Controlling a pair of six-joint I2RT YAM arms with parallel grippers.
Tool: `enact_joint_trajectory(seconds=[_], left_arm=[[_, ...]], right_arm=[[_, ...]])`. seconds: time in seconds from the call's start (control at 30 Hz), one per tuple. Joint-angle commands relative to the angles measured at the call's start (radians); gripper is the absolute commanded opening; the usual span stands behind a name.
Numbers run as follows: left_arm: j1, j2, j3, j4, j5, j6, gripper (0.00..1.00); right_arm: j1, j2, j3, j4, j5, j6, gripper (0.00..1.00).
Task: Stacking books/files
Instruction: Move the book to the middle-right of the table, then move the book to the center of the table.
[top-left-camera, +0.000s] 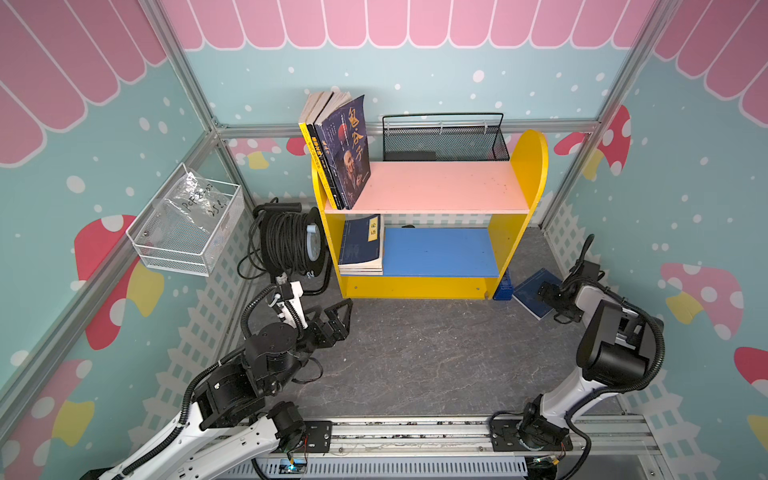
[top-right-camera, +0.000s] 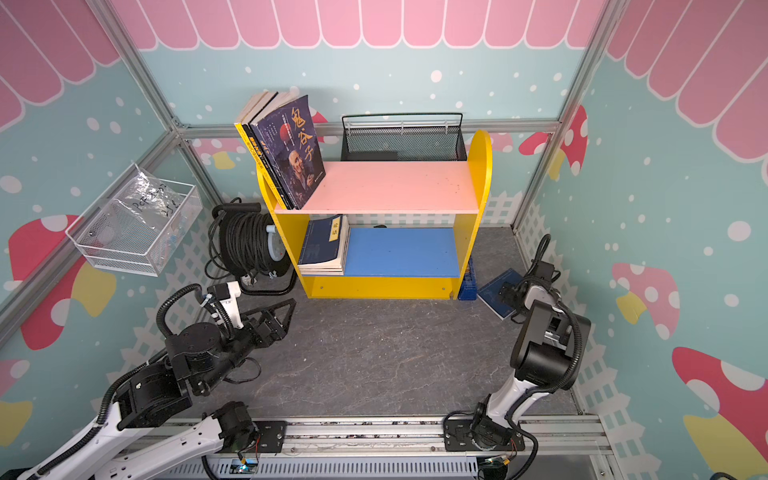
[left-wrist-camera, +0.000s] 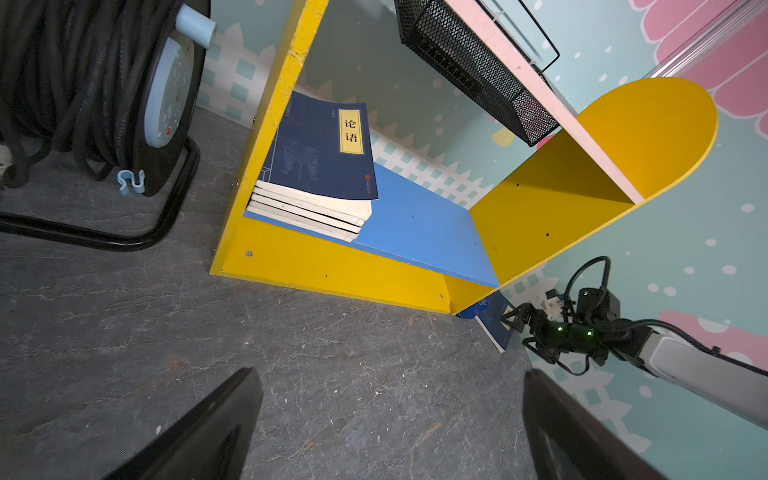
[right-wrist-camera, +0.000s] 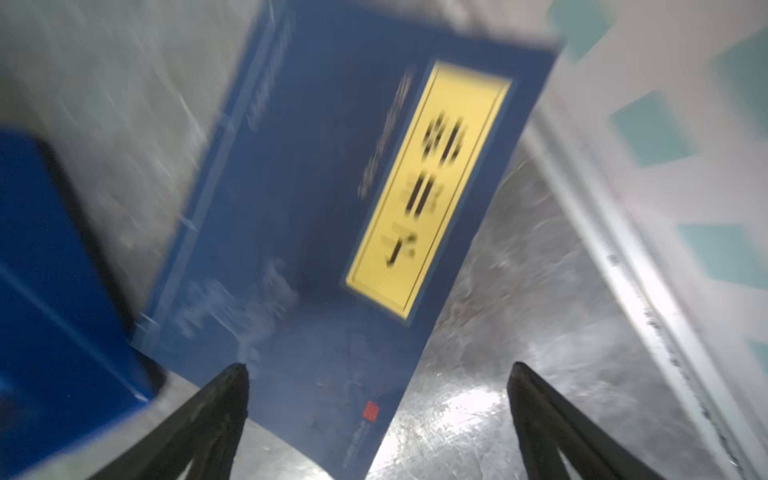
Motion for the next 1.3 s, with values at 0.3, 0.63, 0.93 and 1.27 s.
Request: enact_joint_trajectory(seconds=[0.3, 0.63, 0.93, 1.27], left_arm=[[0.001, 0.097, 0.044, -0.017, -0.054, -0.029, 0.99], [0.002, 0.256, 0.098, 0.066, -0.042, -0.024, 0.99], [0.002, 0.305, 0.106, 0.117, -0.003, -0.004, 0.99], [0.003, 0.252, 0.089, 0.089, 0.005, -0.024, 0.99]], right_arm=[[0.050, 0.170, 0.257, -0.005, 0.188, 0.125, 0.97], [0.055, 0.222, 0.239, -0.066, 0.172, 0.293, 0.92], [0.054, 0.100, 0.066, -0.017, 0.172, 0.333, 0.87], [0.054, 0.157, 0.075, -0.040, 0.127, 0.375, 0.70]])
